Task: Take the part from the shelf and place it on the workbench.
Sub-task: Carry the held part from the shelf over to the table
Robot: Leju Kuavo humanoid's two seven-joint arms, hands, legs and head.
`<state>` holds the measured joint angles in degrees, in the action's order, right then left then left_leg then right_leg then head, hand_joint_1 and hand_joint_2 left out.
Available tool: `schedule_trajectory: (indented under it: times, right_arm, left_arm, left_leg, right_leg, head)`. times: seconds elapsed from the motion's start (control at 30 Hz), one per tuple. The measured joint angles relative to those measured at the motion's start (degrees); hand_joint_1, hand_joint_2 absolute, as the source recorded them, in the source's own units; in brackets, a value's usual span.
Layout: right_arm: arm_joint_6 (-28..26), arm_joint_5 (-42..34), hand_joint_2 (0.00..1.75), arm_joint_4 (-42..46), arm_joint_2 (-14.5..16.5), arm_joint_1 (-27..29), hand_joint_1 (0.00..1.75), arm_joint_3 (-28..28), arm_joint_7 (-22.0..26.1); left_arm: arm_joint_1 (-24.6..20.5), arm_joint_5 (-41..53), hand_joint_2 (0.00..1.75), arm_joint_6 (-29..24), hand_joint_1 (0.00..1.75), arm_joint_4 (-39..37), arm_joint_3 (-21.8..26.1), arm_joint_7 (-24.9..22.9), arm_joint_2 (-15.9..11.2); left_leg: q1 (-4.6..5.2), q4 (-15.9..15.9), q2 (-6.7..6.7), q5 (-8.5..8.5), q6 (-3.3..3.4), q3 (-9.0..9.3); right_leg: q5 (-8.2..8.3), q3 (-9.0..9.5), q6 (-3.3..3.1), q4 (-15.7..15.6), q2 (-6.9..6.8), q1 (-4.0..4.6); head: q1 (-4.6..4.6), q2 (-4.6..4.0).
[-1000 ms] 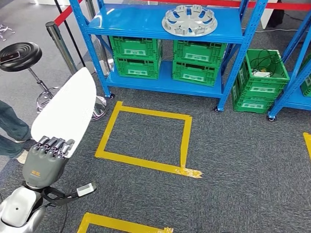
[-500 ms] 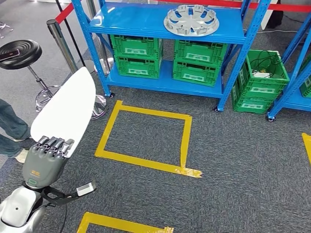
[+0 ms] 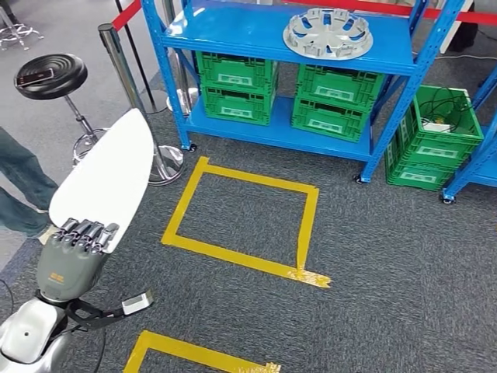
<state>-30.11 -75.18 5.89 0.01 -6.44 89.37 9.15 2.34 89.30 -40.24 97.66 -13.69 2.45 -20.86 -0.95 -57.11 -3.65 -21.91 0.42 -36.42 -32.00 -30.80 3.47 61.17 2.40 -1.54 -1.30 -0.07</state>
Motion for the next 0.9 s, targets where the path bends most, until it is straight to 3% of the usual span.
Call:
schedule_trajectory:
  times: [0.07,0.13,0.2,0.27,0.33,0.37,0.4,0.47,0.53,0.6,0.67,0.73,0.8,0.87,0.9]
  right_arm:
    - [-0.06,0.15,0.00,0.03,-0.02,-0.03,0.00,0.00,-0.01]
    - [-0.16,0.17,0.00,0.05,-0.01,0.07,0.00,0.00,-0.04]
    - [-0.31,0.14,0.00,0.07,-0.02,0.07,0.00,0.00,-0.06]
    - [-0.46,0.13,0.00,0.08,-0.04,0.06,0.00,0.00,-0.03]
    - [-0.52,0.09,0.00,0.08,-0.05,0.27,0.00,0.00,-0.01]
    - [-0.53,0.07,0.00,0.08,-0.05,0.36,0.00,0.00,-0.01]
    - [-0.54,0.06,0.00,0.08,-0.05,0.40,0.00,0.00,-0.02]
    - [-0.55,0.07,0.00,0.09,-0.04,0.31,0.00,0.00,-0.02]
    - [-0.58,0.08,0.00,0.10,-0.03,0.15,0.00,0.00,-0.02]
    - [-0.66,0.11,0.00,0.10,-0.03,0.08,0.00,0.00,-0.05]
    - [-0.73,0.16,0.00,0.10,-0.03,-0.02,0.00,0.00,-0.12]
    - [-0.84,0.33,0.00,0.10,-0.03,-0.20,0.00,0.00,-0.16]
    - [-1.02,0.74,0.00,0.12,0.00,-0.18,0.00,0.00,-0.24]
    - [-1.33,1.42,0.00,0.16,0.08,0.00,0.00,0.00,-0.42]
    - [-1.57,1.82,0.00,0.18,0.14,0.05,0.00,0.00,-0.55]
  left_arm:
    - [-0.04,0.05,1.75,-0.01,1.75,0.02,-0.05,0.03,-0.07]
    - [-0.01,0.14,1.75,-0.02,1.75,0.05,-0.10,0.03,-0.20]
    - [0.16,0.20,1.75,-0.02,1.75,0.08,-0.09,-0.03,-0.44]
    - [0.21,0.20,1.75,-0.02,1.75,0.11,-0.08,-0.14,-0.67]
    - [0.25,0.20,1.75,-0.01,1.75,0.13,-0.09,-0.24,-0.74]
    - [0.31,0.20,1.75,0.00,1.75,0.13,-0.09,-0.28,-0.74]
    - [0.37,0.20,1.75,0.00,1.75,0.13,-0.10,-0.31,-0.74]
    - [0.40,0.21,1.75,0.00,1.75,0.14,-0.10,-0.35,-0.79]
    - [0.29,0.22,1.75,0.00,1.75,0.16,-0.10,-0.38,-0.87]
    - [0.23,0.22,1.75,0.00,1.75,0.20,-0.09,-0.47,-0.92]
    - [0.34,0.22,1.75,-0.01,1.75,0.24,-0.08,-0.61,-0.97]
    - [0.35,0.22,1.75,-0.02,1.75,0.33,-0.04,-0.86,-1.04]
    - [0.37,0.24,1.75,-0.02,1.75,0.46,0.00,-1.19,-1.07]
    - [0.79,0.20,1.75,-0.02,1.75,0.61,0.15,-1.43,-1.10]
    - [1.13,0.10,1.75,-0.02,1.75,0.71,0.33,-1.50,-1.17]
  left_leg:
    - [0.06,-0.66,-1.01,0.11,-0.87,-0.59]
    - [0.01,-0.66,-2.09,0.59,-1.60,-0.89]
    - [-0.03,-1.62,-1.41,-0.03,-2.07,-1.52]
    - [0.09,-6.99,1.20,-3.66,-2.30,-3.67]
    - [0.11,-15.09,2.75,-7.95,-2.44,-6.52]
    - [0.10,-17.62,2.94,-8.92,-2.43,-7.16]
    - [0.09,-17.93,3.04,-8.79,-2.36,-6.79]
    - [0.17,-11.92,3.96,-5.92,-1.98,-2.88]
    - [0.79,-4.51,6.76,-4.00,-1.33,1.30]
    - [1.38,-2.05,8.08,-4.12,-0.69,2.35]
    - [1.29,-1.76,6.77,-3.94,-0.07,2.12]
    - [1.00,-1.37,5.48,-3.64,0.66,2.12]
    - [0.89,-1.22,4.15,-3.41,1.21,1.99]
    - [1.05,-1.25,2.63,-3.32,1.44,1.82]
    - [1.16,-1.27,1.84,-3.29,1.47,1.81]
  right_leg:
    - [0.61,1.61,-0.58,-3.31,1.73,-0.03]
    - [0.72,1.53,-1.66,-3.12,0.84,0.07]
    - [1.15,1.74,-2.51,-3.13,-0.57,0.05]
    - [1.56,1.71,-3.15,-3.18,-2.11,0.16]
    - [1.68,1.40,-3.36,-3.15,-3.74,0.39]
    - [1.68,1.31,-3.37,-3.14,-4.56,0.44]
    - [1.66,1.28,-3.36,-3.13,-5.36,0.47]
    - [1.51,1.46,-3.20,-3.13,-6.78,0.49]
    - [1.19,1.70,-2.74,-3.12,-7.94,0.76]
    - [0.94,1.89,-2.15,-3.22,-9.06,1.09]
    - [0.68,2.08,-1.56,-3.40,-9.89,1.10]
    - [-0.91,1.39,-1.09,-1.67,-7.68,0.93]
    - [-4.43,-1.65,-0.97,4.87,-4.01,0.87]
    - [-7.07,-5.60,-1.12,12.44,-2.63,0.95]
    - [-6.90,-6.65,-1.26,13.93,-2.48,1.00]
  head:
    - [0.03,0.00]
    - [0.11,0.00]
    - [0.28,0.00]
    - [0.64,0.00]
    - [0.84,0.00]
    - [0.85,0.00]
    - [0.86,0.00]
    - [0.86,0.00]
    - [0.87,0.01]
    - [0.86,0.01]
    - [0.87,0.00]
    - [0.83,0.00]
    - [0.74,0.00]
    - [0.71,0.00]
    - [0.71,0.00]
